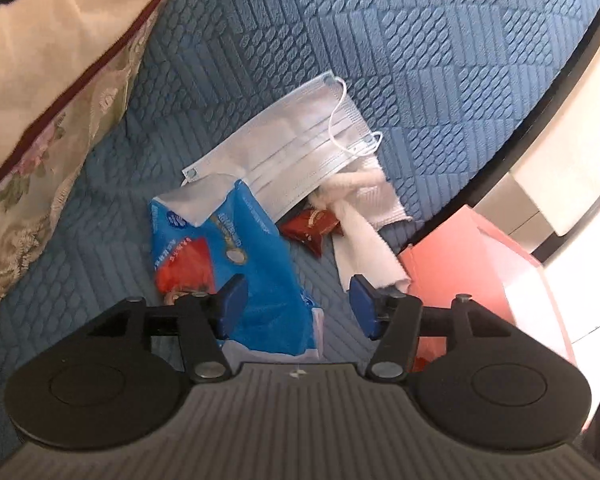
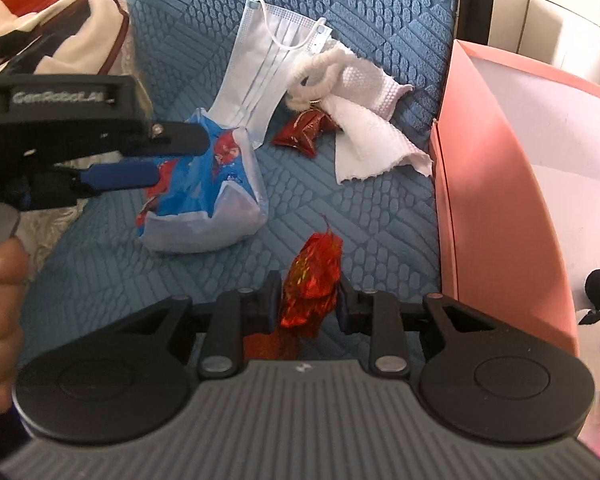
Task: Organize soft objects
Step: 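Lift the red foil candy with the right gripper while the left gripper opens off the blue bag, then close the left gripper on the blue bag while the right gripper holds the red candy, then carry the red candy and blue bag over the pink box with both grippers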
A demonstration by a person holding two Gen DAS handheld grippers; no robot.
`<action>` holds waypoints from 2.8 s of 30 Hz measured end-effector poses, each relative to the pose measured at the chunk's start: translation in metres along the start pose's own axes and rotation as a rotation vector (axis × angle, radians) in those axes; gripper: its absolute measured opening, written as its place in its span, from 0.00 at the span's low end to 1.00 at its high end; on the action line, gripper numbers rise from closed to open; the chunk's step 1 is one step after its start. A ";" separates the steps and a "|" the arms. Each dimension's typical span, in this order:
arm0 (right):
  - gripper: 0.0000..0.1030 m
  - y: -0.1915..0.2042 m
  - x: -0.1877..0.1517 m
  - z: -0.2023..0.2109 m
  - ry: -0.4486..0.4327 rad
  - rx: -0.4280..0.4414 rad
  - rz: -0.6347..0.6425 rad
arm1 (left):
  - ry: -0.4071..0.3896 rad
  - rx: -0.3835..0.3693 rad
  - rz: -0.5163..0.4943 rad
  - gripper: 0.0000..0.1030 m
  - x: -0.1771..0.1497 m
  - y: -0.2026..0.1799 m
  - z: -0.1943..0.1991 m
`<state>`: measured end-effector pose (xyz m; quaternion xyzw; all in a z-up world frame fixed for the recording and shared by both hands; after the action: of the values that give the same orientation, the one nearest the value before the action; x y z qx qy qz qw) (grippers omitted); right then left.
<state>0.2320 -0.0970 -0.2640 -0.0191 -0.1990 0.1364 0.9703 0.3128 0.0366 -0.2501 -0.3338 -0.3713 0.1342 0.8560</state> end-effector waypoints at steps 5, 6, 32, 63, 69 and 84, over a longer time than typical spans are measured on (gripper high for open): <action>0.41 -0.001 -0.003 -0.001 0.008 -0.030 0.024 | 0.026 0.043 -0.053 0.69 -0.009 -0.003 -0.016; 0.43 -0.002 -0.003 -0.002 0.012 -0.029 0.019 | 0.027 0.059 -0.055 0.69 -0.010 -0.001 -0.020; 0.44 -0.013 0.004 -0.011 -0.070 -0.214 -0.002 | 0.112 0.165 -0.095 0.12 -0.022 0.013 -0.039; 0.23 -0.003 -0.010 0.024 -0.089 -0.119 0.073 | 0.026 0.104 -0.041 0.04 -0.028 -0.019 0.054; 0.23 -0.004 -0.022 0.043 -0.094 -0.109 0.065 | 0.022 0.091 -0.050 0.04 -0.043 -0.028 0.075; 0.23 -0.016 -0.042 0.074 -0.089 -0.093 0.012 | 0.015 0.078 -0.125 0.04 -0.067 -0.050 0.106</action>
<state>0.1699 -0.1255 -0.2102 -0.0592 -0.2479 0.1335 0.9577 0.1893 0.0180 -0.2001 -0.2773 -0.3795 0.0922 0.8778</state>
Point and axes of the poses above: each gripper's, at about its wrist camera, not at the fingertips, and z roughly against the way its jaws point, y to its left, x to its top, the point moved 9 cm from there along -z, roughly the way its jaws point, and after that the axes turned 15 degrees about -x, right-handed, at the moved point
